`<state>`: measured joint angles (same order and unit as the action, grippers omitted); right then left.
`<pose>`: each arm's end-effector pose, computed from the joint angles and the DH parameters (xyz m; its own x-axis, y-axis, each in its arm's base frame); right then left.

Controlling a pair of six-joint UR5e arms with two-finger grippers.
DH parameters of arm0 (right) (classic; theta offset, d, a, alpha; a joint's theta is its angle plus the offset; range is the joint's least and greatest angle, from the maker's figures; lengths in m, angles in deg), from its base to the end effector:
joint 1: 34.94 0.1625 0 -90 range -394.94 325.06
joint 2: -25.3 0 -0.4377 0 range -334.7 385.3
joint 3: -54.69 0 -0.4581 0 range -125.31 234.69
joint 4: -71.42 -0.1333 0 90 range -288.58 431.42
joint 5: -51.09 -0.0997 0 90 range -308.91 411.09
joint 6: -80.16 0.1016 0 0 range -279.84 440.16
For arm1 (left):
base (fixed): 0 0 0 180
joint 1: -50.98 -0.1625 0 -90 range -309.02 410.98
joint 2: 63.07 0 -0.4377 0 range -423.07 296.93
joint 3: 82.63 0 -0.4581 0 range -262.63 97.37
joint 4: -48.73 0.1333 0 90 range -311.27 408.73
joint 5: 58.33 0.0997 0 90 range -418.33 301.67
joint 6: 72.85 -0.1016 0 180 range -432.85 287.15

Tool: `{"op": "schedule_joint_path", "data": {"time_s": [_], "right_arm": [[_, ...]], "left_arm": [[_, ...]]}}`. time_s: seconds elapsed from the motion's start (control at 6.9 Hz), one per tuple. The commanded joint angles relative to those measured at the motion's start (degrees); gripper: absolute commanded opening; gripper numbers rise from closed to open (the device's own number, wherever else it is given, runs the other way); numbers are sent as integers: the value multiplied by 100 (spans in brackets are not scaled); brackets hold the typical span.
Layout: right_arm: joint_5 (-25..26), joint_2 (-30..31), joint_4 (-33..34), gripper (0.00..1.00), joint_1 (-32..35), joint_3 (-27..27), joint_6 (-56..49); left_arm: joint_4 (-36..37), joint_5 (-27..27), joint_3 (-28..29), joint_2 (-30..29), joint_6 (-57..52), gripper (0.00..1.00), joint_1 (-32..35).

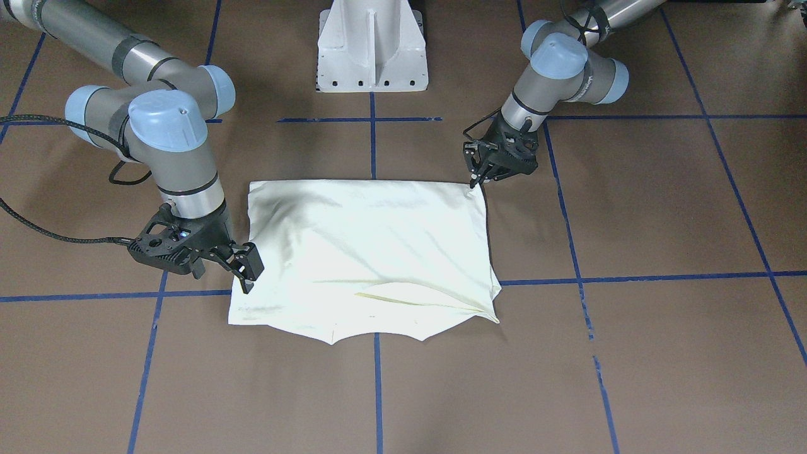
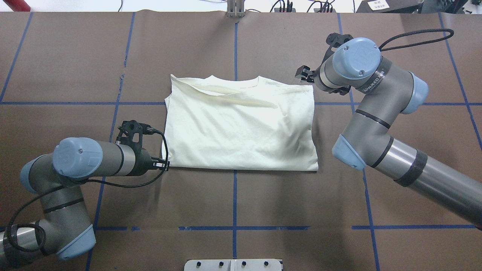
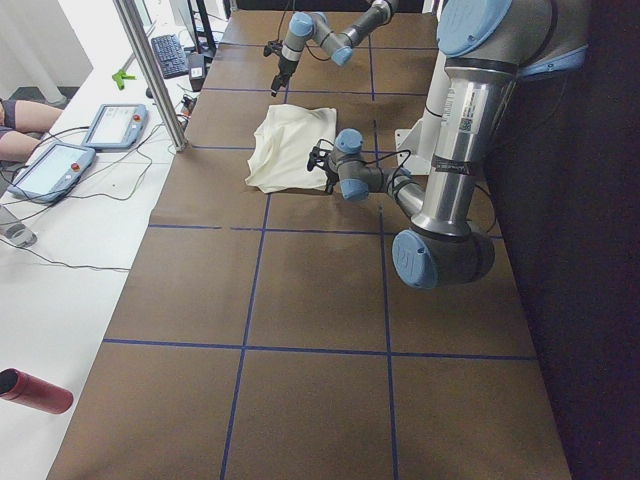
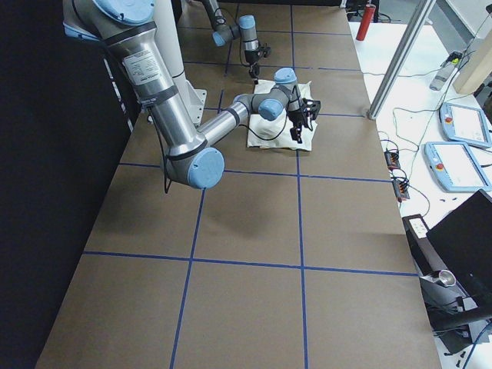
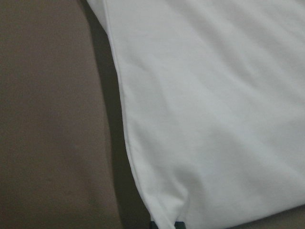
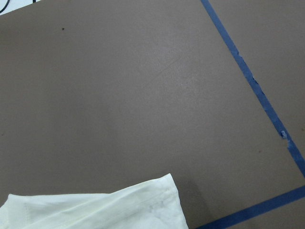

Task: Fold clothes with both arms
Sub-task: 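Lower the left gripper to the folded shirt's side edge nearest it, then drag the shirt edge with the left gripper, rotating the folded shirt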

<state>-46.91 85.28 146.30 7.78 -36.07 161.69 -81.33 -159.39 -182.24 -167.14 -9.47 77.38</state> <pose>-0.4732 -0.5992 0.3055 0.5938 0.3498 0.7246 -0.5166 0.8562 0.0100 0.5401 -0.3952 0.3578 0.4808 0.2523 -0.8398 0.0748 0.9424 0.3259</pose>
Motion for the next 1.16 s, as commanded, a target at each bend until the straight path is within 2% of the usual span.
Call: {"op": "schedule_joint_path", "data": {"time_s": [0.0, 0.29, 0.43, 0.58, 1.01], "right_arm": [[0, 5, 0, 100, 0, 6, -6], [-9, -4, 0, 100, -9, 6, 3], [0, -12, -9, 100, -9, 6, 38], [-9, -12, 0, 100, -9, 6, 38], [0, -39, 0, 100, -17, -29, 56]], "left_arm": [[25, -2, -93, 27, -132, 0, 92], [86, 16, 81, 45, -1182, 0, 801], [96, -1, 369, 10, -1779, 0, 1293], [78, -10, 885, -243, -2142, 0, 1724], [34, 33, 3421, -2285, -2427, 0, 2378]]}}
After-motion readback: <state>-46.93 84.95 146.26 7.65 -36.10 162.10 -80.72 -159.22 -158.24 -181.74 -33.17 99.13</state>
